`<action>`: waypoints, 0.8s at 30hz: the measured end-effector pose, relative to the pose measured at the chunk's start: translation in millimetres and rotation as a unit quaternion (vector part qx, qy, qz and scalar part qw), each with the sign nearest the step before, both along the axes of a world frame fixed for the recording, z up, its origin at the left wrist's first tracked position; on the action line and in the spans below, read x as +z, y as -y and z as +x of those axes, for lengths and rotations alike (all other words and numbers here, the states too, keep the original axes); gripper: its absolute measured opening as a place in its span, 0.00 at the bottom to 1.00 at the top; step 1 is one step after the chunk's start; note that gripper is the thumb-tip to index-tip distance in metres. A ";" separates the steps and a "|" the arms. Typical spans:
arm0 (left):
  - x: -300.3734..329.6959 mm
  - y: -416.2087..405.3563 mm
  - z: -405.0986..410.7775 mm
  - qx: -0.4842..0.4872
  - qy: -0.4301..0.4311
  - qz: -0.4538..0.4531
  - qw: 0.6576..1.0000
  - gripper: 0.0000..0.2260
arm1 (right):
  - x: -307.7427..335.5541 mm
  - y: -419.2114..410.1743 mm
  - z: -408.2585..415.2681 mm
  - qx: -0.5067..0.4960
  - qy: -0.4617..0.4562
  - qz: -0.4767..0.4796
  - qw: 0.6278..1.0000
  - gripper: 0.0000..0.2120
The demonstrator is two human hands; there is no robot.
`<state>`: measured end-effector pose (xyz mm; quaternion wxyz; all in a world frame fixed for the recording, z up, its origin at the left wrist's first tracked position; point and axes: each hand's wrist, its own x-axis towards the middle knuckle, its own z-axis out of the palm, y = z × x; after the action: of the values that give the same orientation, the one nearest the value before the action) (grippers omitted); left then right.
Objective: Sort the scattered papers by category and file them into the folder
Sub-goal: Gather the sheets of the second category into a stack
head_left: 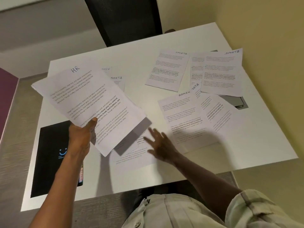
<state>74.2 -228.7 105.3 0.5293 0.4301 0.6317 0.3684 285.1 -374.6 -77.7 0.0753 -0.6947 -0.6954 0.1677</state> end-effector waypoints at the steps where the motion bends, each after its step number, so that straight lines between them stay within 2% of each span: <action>1: 1.9 -0.6 -3.8 -0.004 0.003 0.000 1.000 0.07 | -1.6 3.7 -13.3 0.028 0.009 -0.004 1.000 0.32; 4: 9.3 -2.4 -13.6 0.002 0.013 0.014 1.000 0.10 | -5.8 9.4 -28.0 -0.026 0.025 -0.043 0.998 0.29; 6: 16.0 -3.4 -19.6 0.013 0.028 0.031 0.999 0.15 | -3.8 9.5 -22.6 -0.093 0.020 -0.061 0.994 0.23; 9: 21.7 -2.5 -28.4 0.025 0.028 0.044 0.998 0.17 | 4.6 5.3 -10.5 -0.176 -0.002 -0.075 0.982 0.13; 12: 22.5 2.0 -40.8 0.049 0.009 0.044 0.998 0.16 | 12.2 -0.7 -7.3 -0.251 -0.019 -0.073 0.965 0.13; 15: 18.5 8.4 -57.1 0.074 0.005 0.034 0.997 0.19 | 13.8 -9.0 -17.1 -0.291 -0.049 -0.113 0.949 0.28; 17: 15.1 9.2 -68.6 0.087 -0.001 0.033 0.996 0.20 | 11.9 -17.7 -24.8 -0.325 -0.051 -0.128 0.936 0.31; 20: 14.3 4.8 -84.6 0.095 -0.006 0.030 0.995 0.19 | 10.8 -30.5 -32.5 -0.383 -0.030 -0.148 0.911 0.23; 24: 16.3 -8.2 -95.4 0.073 0.009 0.038 0.997 0.18 | 10.5 -36.4 -29.1 -0.399 -0.134 -0.175 0.890 0.16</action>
<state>-21.2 -220.5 121.6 0.4900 0.3997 0.6419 0.4338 256.0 -338.3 -67.2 0.1057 -0.8862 -0.3027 0.3343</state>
